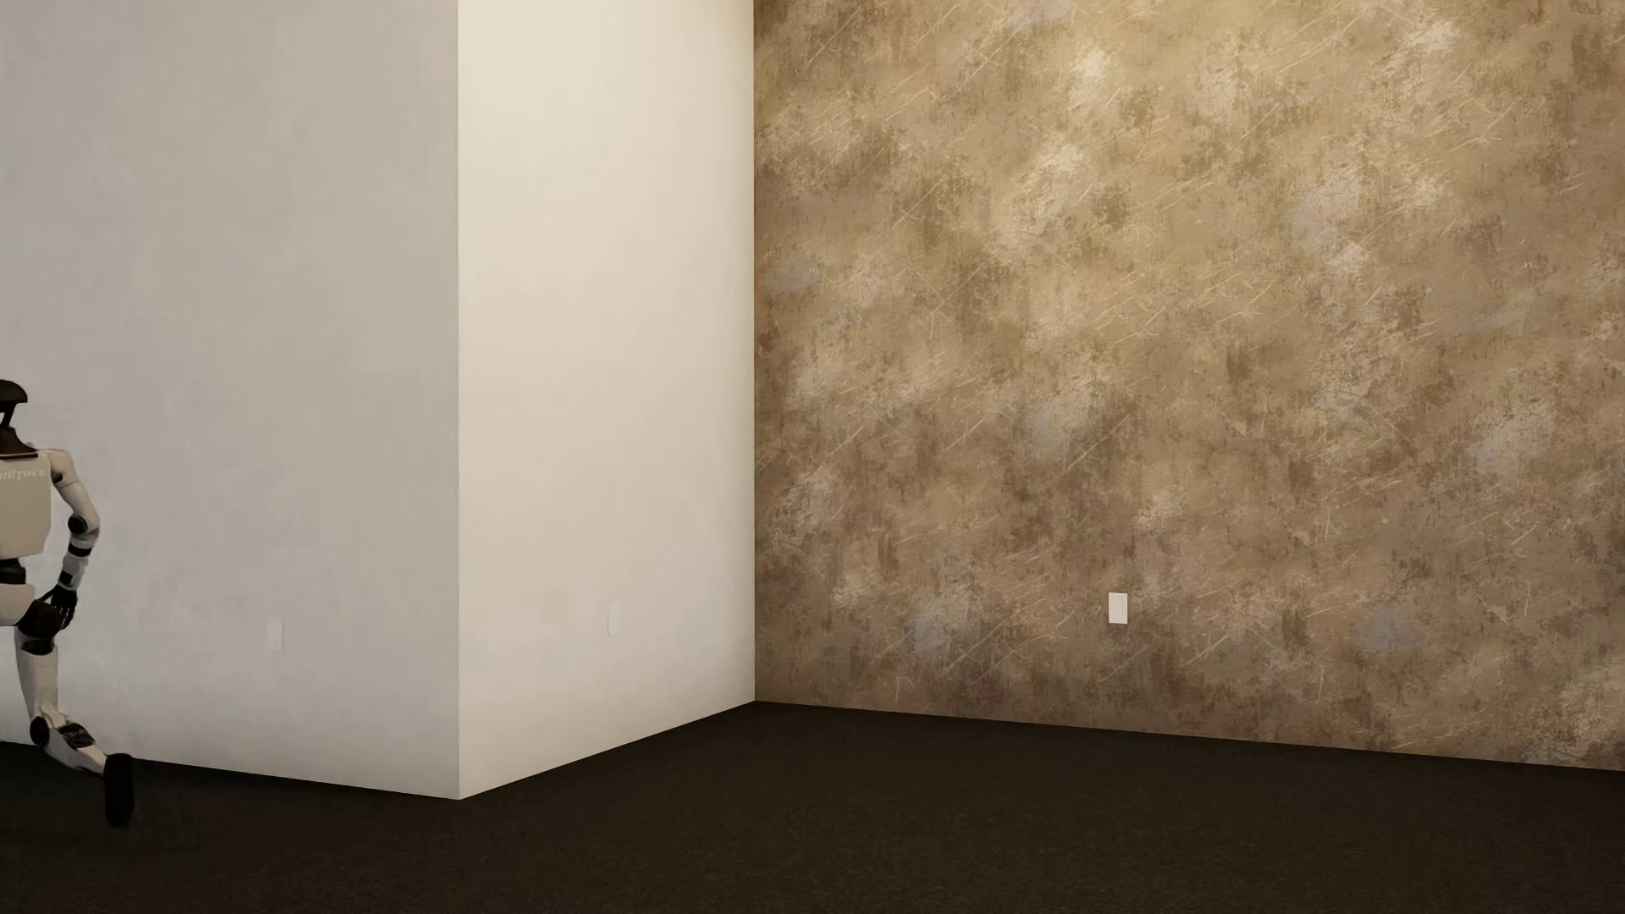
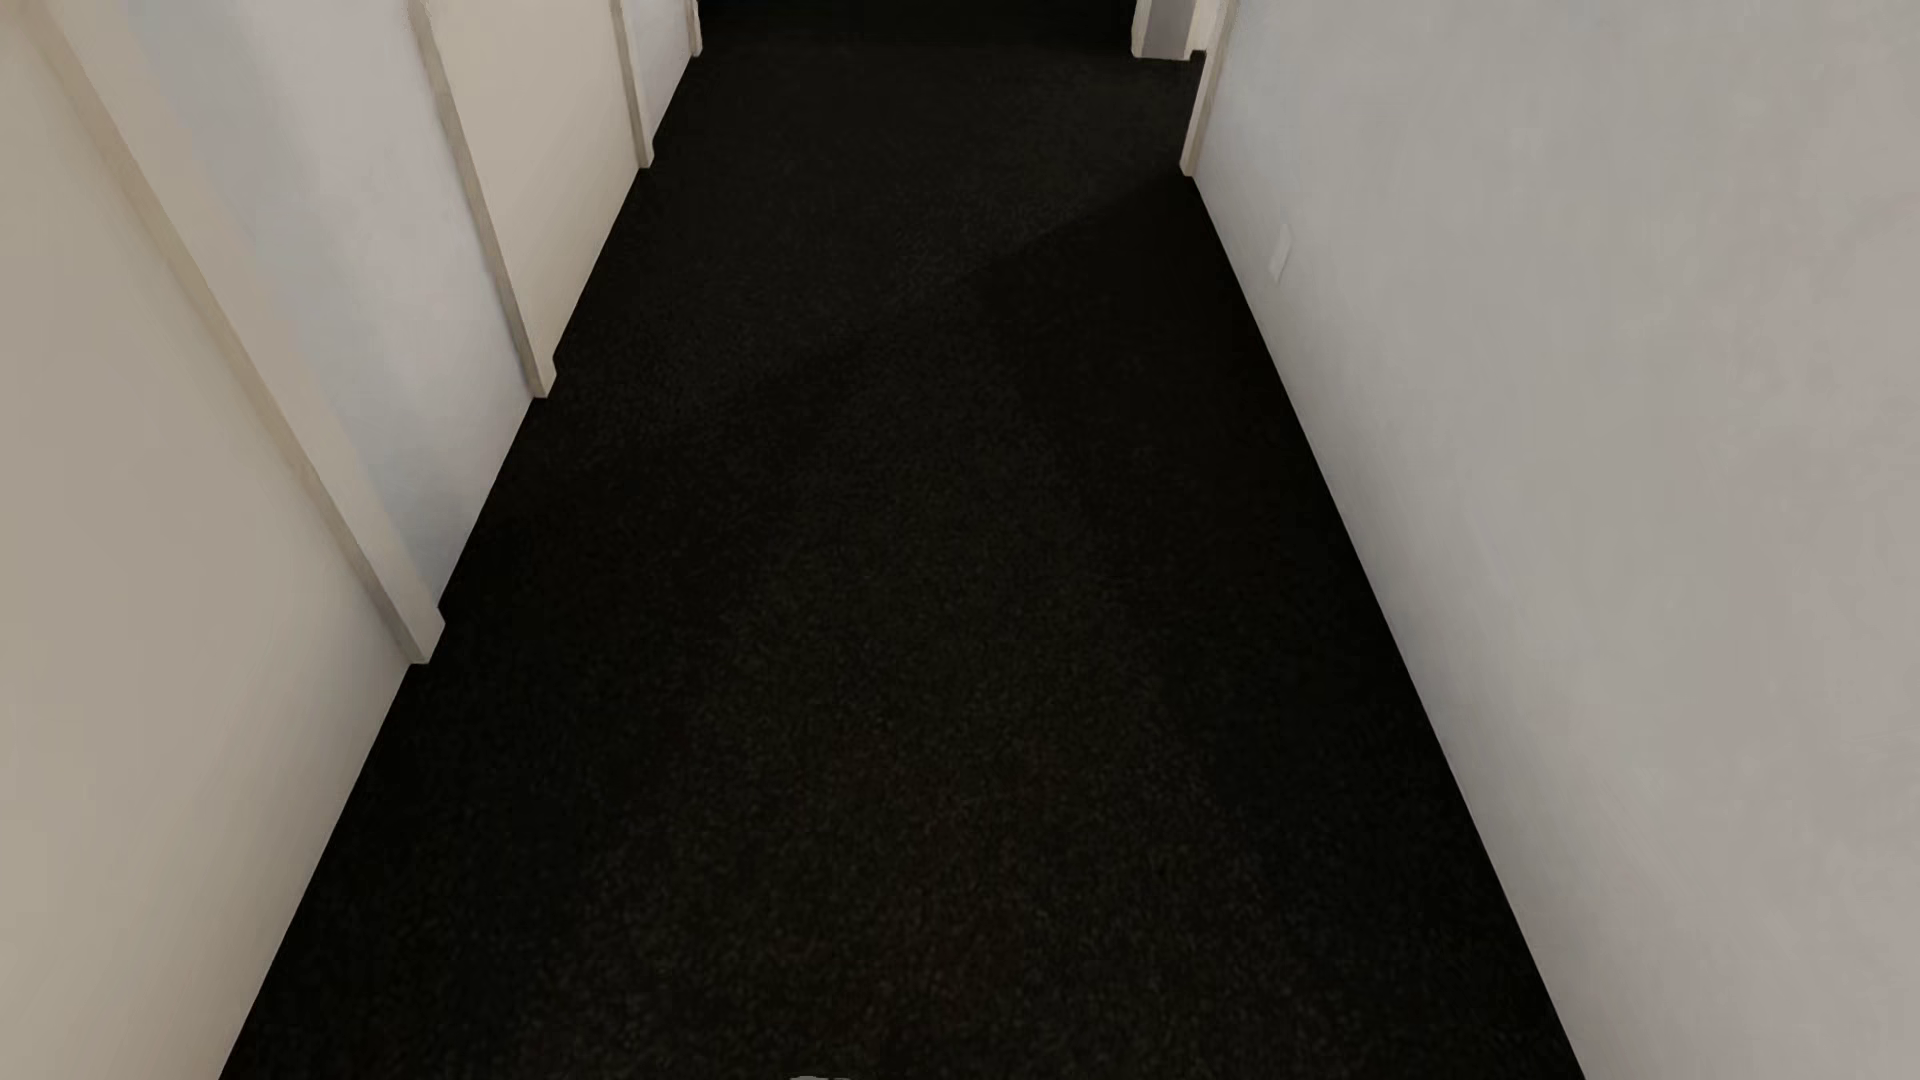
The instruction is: Avoid the corner
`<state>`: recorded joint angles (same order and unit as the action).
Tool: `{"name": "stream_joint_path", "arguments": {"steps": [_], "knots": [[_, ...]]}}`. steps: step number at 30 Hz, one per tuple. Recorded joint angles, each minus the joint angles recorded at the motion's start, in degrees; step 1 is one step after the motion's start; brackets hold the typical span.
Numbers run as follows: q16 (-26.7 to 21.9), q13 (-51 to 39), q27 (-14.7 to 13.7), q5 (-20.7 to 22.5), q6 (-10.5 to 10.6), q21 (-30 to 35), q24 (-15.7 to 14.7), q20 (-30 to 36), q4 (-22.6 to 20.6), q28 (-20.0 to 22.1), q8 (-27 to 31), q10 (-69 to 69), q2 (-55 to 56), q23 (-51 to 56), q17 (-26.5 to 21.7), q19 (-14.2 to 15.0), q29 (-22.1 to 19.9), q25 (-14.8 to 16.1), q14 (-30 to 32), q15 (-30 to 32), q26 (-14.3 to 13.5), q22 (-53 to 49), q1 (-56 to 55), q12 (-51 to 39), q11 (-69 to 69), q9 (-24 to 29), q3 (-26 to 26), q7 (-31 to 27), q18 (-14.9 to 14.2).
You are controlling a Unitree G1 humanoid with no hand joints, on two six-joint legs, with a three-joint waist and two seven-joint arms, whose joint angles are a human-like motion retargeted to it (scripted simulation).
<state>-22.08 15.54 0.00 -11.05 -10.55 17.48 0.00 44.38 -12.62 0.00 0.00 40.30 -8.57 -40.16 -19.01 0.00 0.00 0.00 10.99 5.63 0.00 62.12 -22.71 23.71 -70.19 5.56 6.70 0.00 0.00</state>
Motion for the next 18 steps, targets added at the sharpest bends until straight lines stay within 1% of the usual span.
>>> {"name": "stream_joint_path", "arguments": {"steps": [1, 2, 3, 4, 5, 6, 7, 8, 9, 10, 11, 12, 13, 14, 15, 16, 17, 18], "knots": [[0.0, 0.3, 0.0, 0.3, 0.4, 3.1, 0.0, -0.9, -1.4, 0.0, 0.0, -2.2, 6.0, -3.8, 0.0, 0.0, 0.0, 0.0, -3.5, -8.5, 0.0, -2.0, 6.4, -2.5, -7.6, 0.8, -2.3, 0.0, 0.0], [0.2, 1.3, 0.0, 1.6, 1.6, 5.3, 0.0, -2.3, -1.5, 0.0, 0.0, -5.2, 12.3, -7.0, -0.2, 0.0, 0.0, 0.0, -7.5, -14.6, 0.0, -4.7, 12.7, -5.1, -11.0, 0.9, -5.5, 0.0, 0.0], [0.1, 3.7, 0.0, 3.2, 3.3, 6.2, 0.0, -5.7, -0.2, 0.0, 0.0, -8.0, 16.5, -8.6, -0.7, 0.0, 0.0, 0.0, -11.9, -17.8, 0.0, -9.2, 19.2, -6.7, -9.2, 0.9, -9.5, 0.0, 0.0], [-0.3, 5.8, 0.0, 4.0, 4.5, 7.2, 0.0, -8.3, 1.0, 0.0, 0.0, -10.9, 20.7, -9.8, -1.2, 0.0, 0.0, 0.0, -16.1, -18.8, 0.0, -13.6, 24.8, -8.8, -3.2, 0.9, -13.2, 0.0, 0.0], [-0.9, 7.7, 0.0, 4.4, 5.6, 7.9, 0.0, -11.2, 2.7, 0.0, 0.0, -13.1, 23.9, -11.0, -1.7, 0.0, 0.0, 0.0, -19.8, -18.5, 0.0, -18.6, 29.6, -10.9, 5.9, 0.7, -16.3, 0.0, 0.0], [-0.9, 9.6, 0.0, 4.2, 6.2, 8.5, 0.0, -14.7, 4.0, 0.0, 0.0, -15.0, 26.0, -12.3, -2.1, 0.0, 0.0, 0.0, -23.2, -17.4, 0.0, -22.5, 34.1, -13.2, 16.9, 0.5, -18.8, 0.0, 0.0], [-1.2, 10.9, 0.0, 3.4, 6.4, 8.3, 0.0, -17.2, 4.8, 0.0, 0.0, -15.9, 27.1, -13.5, -2.3, 0.0, 0.0, 0.0, -26.0, -17.6, 0.0, -25.5, 37.2, -15.9, 29.1, -0.3, -21.1, 0.0, 0.0], [-1.7, 11.9, 0.0, 3.0, 6.0, 8.4, 0.0, -20.1, 5.1, 0.0, 0.0, -16.1, 28.2, -14.5, -2.4, 0.0, 0.0, 0.0, -28.1, -13.8, 0.0, -29.2, 39.2, -17.9, 39.4, -1.3, -22.3, 0.0, 0.0], [-2.2, 12.4, 0.0, 2.4, 6.2, 8.0, 0.0, -22.7, 6.3, 0.0, 0.0, -15.9, 30.3, -15.7, -2.2, 0.0, 0.0, 0.0, -29.5, -3.0, 0.0, -32.0, 40.6, -19.6, 59.9, -2.6, -23.4, 0.0, 0.0], [-2.6, 13.0, 0.0, 2.5, 6.3, 7.8, 0.0, -24.5, 7.7, 0.0, 0.0, -14.7, 32.4, -16.8, -2.0, 0.0, 0.0, 0.0, -29.1, -2.1, 0.0, -33.7, 42.3, -20.7, 62.4, -3.2, -24.3, 0.0, 0.0], [-2.9, 13.2, 0.0, 3.4, 6.6, 8.0, 0.0, -25.9, 9.6, 0.0, 0.0, -12.6, 34.2, -18.1, -1.8, 0.0, 0.0, 0.0, -27.0, -15.3, 0.0, -35.3, 44.9, -20.4, 41.3, -2.8, -25.3, 0.0, 0.0], [-2.5, 13.0, 0.0, 4.9, 7.3, 8.1, 0.0, -27.0, 11.1, 0.0, 0.0, -8.4, 36.1, -19.5, -1.8, 0.0, 0.0, 0.0, -22.2, -18.6, 0.0, -34.9, 45.4, -19.2, 35.6, -3.4, -25.6, 0.0, 0.0], [-1.5, 12.5, 0.0, 5.8, 8.3, 9.4, 0.0, -27.4, 12.6, 0.0, 0.0, -0.7, 38.6, -21.3, -1.7, 0.0, 0.0, 0.0, -15.4, -13.6, 0.0, -33.1, 42.8, -17.5, 29.5, -5.2, -25.4, 0.0, 0.0], [-0.2, 11.9, 0.0, 8.9, 10.2, 10.4, 0.0, -26.1, 15.6, 0.0, 0.0, 8.6, 35.2, -22.9, -1.8, 0.0, 0.0, 0.0, -7.4, -14.2, 0.0, -28.8, 42.1, -15.8, 23.8, -3.6, -24.1, 0.0, 0.0], [-0.2, 10.2, 0.0, 10.3, 9.8, 8.4, 0.0, -23.2, 14.5, 0.0, 0.0, 22.0, 33.1, -21.8, -1.4, 0.0, 0.0, 0.0, -0.6, -17.6, 0.0, -24.5, 35.9, -15.2, 21.6, -2.8, -22.2, 0.0, 0.0], [0.2, 8.8, 0.0, 12.5, 10.0, 8.5, 0.0, -18.9, 14.5, 0.0, 0.0, 33.5, 28.5, -19.3, -1.0, 0.0, 0.0, 0.0, -0.7, -19.2, 0.0, -19.0, 30.1, -15.4, 22.6, -1.7, -20.2, 0.0, 0.0], [1.6, 7.8, 0.0, 13.2, 8.5, 6.5, 0.0, -19.2, 12.6, 0.0, 0.0, 39.7, 22.6, -15.1, -0.4, 0.0, 0.0, 0.0, -3.8, -18.7, 0.0, -14.1, 25.1, -14.2, 25.8, -0.8, -16.4, 0.0, 0.0], [1.9, 6.2, 0.0, 13.5, 7.0, 5.0, 0.0, -17.3, 10.4, 0.0, 0.0, 39.9, 18.2, -10.7, -0.1, 0.0, 0.0, 0.0, -4.5, -17.9, 0.0, -10.4, 19.9, -12.2, 28.4, -0.7, -13.1, 0.0, 0.0]]}}
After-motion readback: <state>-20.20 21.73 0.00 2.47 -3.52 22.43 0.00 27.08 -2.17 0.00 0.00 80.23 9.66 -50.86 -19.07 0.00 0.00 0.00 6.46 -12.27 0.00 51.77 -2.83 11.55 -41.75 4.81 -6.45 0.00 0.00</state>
